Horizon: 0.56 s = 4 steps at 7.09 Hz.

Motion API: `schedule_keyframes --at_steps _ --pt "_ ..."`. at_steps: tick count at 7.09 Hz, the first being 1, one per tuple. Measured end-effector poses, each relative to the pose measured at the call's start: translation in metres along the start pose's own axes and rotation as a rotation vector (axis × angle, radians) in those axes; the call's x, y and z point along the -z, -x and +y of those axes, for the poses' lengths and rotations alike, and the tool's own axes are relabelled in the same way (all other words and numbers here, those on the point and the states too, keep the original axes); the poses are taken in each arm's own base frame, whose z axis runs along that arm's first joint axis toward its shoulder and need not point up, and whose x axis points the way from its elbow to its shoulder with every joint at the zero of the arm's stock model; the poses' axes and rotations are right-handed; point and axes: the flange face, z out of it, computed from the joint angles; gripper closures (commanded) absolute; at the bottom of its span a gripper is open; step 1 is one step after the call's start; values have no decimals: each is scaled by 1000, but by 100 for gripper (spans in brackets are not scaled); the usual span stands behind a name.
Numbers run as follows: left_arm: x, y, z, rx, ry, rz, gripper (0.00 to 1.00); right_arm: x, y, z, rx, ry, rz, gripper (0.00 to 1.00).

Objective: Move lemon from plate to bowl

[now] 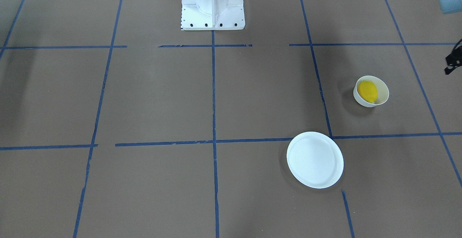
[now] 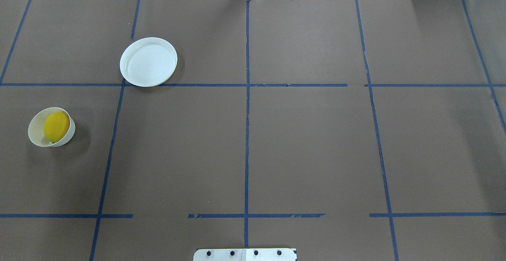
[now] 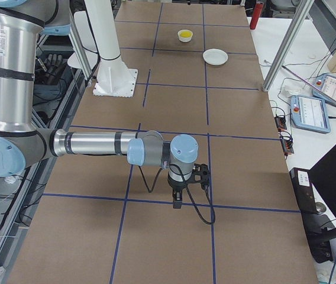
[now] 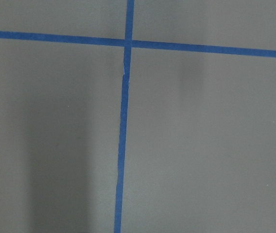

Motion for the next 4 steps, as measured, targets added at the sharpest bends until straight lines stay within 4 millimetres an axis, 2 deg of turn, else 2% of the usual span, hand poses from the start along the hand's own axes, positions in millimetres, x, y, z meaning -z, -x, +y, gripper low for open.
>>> schedule_keyframes --at_steps 1,2,4 --pt "9 37 16 -3 29 -6 0 0 0 0 0 0 0 0" --pt "11 57 29 17 63 9 0 0 0 0 0 0 0 0" --pt "6 62 43 63 84 113 0 0 0 0 0 0 0 0"
